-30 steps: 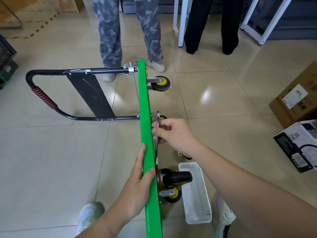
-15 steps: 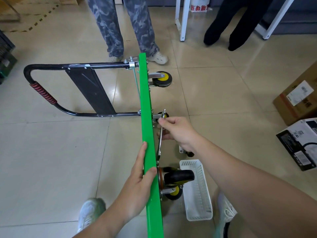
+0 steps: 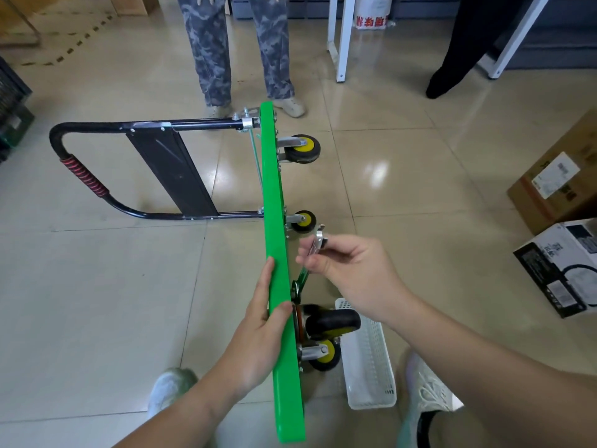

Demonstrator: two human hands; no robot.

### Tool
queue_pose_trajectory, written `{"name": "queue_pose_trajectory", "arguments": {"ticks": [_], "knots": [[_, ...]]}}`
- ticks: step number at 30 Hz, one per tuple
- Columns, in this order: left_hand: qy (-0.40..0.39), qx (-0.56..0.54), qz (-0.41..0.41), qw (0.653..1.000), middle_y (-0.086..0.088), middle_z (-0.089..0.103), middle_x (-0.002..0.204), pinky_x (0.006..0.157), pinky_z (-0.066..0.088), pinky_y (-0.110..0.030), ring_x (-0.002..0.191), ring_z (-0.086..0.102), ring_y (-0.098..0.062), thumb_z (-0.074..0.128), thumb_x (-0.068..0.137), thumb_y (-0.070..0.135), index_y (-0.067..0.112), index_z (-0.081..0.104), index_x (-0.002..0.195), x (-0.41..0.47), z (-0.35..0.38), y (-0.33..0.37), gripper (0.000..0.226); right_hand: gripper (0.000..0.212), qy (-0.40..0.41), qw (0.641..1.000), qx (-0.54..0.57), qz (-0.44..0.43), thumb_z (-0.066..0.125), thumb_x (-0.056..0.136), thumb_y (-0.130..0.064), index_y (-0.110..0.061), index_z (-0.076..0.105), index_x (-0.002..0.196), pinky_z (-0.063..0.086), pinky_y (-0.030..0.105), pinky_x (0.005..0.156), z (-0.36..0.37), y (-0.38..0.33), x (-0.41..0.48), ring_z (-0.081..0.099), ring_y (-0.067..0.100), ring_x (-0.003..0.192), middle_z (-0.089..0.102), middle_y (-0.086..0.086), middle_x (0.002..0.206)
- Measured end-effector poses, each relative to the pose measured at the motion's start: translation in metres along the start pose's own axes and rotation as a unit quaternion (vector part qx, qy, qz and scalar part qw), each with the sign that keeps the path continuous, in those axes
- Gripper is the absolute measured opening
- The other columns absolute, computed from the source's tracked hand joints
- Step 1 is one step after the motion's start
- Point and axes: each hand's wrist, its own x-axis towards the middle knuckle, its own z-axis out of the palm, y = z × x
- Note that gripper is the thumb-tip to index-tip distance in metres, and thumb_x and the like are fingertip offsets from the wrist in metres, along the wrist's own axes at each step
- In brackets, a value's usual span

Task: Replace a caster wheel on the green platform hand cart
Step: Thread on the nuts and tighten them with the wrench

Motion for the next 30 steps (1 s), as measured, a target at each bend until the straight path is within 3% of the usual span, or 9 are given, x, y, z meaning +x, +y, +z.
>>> {"name": "queue_pose_trajectory", "arguments": {"ticks": [5,7,9,11,13,17,22,26,30], "knots": [[-0.001,-0.003,0.007,1.000,0.028,0.025,0.160,0.104,0.033,-0.014,0.140,0.038,0.007,0.044,0.108,0.028,0.077,0.010,0.140,0.003,-0.001,-0.005,0.067,0.028,-0.014,0.999,-0.022,-0.028,0.070,0.080,0.015,-0.005,0.074,0.099,0.056,0.019,0.081,0.005,0.005,-0.010,0.071,0.006,0.084,0.076,-0.006,0.085],[-0.005,-0.009,0.003,1.000,0.025,0.027,0.161,0.102,0.040,-0.018,0.134,0.046,0.007,0.045,0.104,0.038,0.079,0.011,0.140,0.004,-0.001,-0.006,0.064,0.027,-0.014,0.997,-0.049,-0.053,0.073,0.078,0.013,-0.001,0.075,0.101,0.057,0.023,0.082,0.007,0.009,-0.012,0.073,0.010,0.086,0.075,-0.002,0.092],[-0.006,-0.011,0.002,1.000,0.023,0.031,0.160,0.100,0.045,-0.020,0.127,0.052,0.007,0.044,0.106,0.033,0.079,0.012,0.140,0.005,-0.001,-0.005,0.065,0.027,-0.012,0.994,-0.075,-0.084,0.076,0.076,0.011,-0.003,0.075,0.100,0.058,0.026,0.085,0.006,0.013,-0.015,0.073,0.012,0.087,0.072,0.000,0.095],[-0.011,-0.013,0.004,1.000,0.024,0.031,0.160,0.104,0.040,-0.016,0.130,0.045,0.014,0.043,0.109,0.025,0.077,0.013,0.139,0.004,-0.002,-0.005,0.067,0.030,-0.013,0.987,-0.109,-0.116,0.078,0.076,0.009,-0.009,0.075,0.100,0.058,0.025,0.086,0.005,0.018,-0.021,0.073,0.009,0.086,0.071,-0.004,0.096],[-0.020,-0.019,-0.001,1.000,0.026,0.030,0.159,0.110,0.035,-0.016,0.133,0.039,0.017,0.044,0.109,0.031,0.077,0.012,0.137,0.002,-0.003,-0.002,0.063,0.033,-0.020,0.980,-0.137,-0.146,0.077,0.077,0.011,-0.009,0.074,0.102,0.057,0.021,0.084,0.005,0.024,-0.030,0.072,0.004,0.087,0.069,-0.004,0.097],[-0.016,-0.027,-0.004,1.000,0.024,0.034,0.159,0.122,0.031,-0.030,0.140,0.041,0.005,0.050,0.102,0.044,0.081,0.014,0.136,0.001,-0.006,-0.002,0.061,0.032,-0.017,0.975,-0.150,-0.164,0.076,0.077,0.014,-0.002,0.074,0.105,0.056,0.019,0.084,0.010,0.032,-0.035,0.071,0.003,0.087,0.069,-0.001,0.099],[-0.025,-0.021,-0.005,0.999,0.028,0.035,0.157,0.112,0.043,-0.032,0.132,0.051,0.002,0.046,0.105,0.033,0.077,0.013,0.141,0.001,-0.006,-0.006,0.065,0.029,0.023,0.989,-0.094,-0.109,0.075,0.080,0.007,-0.014,0.076,0.101,0.057,0.028,0.089,0.014,0.022,-0.017,0.072,0.011,0.090,0.075,-0.002,0.094],[-0.031,-0.019,0.001,0.999,0.042,0.030,0.147,0.098,0.039,-0.013,0.117,0.045,0.028,0.045,0.108,0.019,0.070,0.014,0.142,0.002,-0.009,-0.005,0.069,0.034,-0.001,0.998,-0.047,-0.038,0.071,0.081,0.013,-0.019,0.074,0.093,0.057,0.028,0.090,0.013,0.011,0.003,0.070,0.008,0.085,0.076,-0.008,0.084],[-0.032,-0.017,-0.003,0.999,0.037,0.029,0.154,0.120,0.033,-0.032,0.136,0.040,0.014,0.050,0.100,0.036,0.073,0.015,0.146,0.004,-0.009,-0.008,0.069,0.030,-0.002,0.999,-0.038,0.002,0.071,0.082,0.011,-0.017,0.074,0.092,0.058,0.029,0.088,0.009,0.015,0.016,0.071,0.008,0.085,0.076,-0.008,0.083]]}}
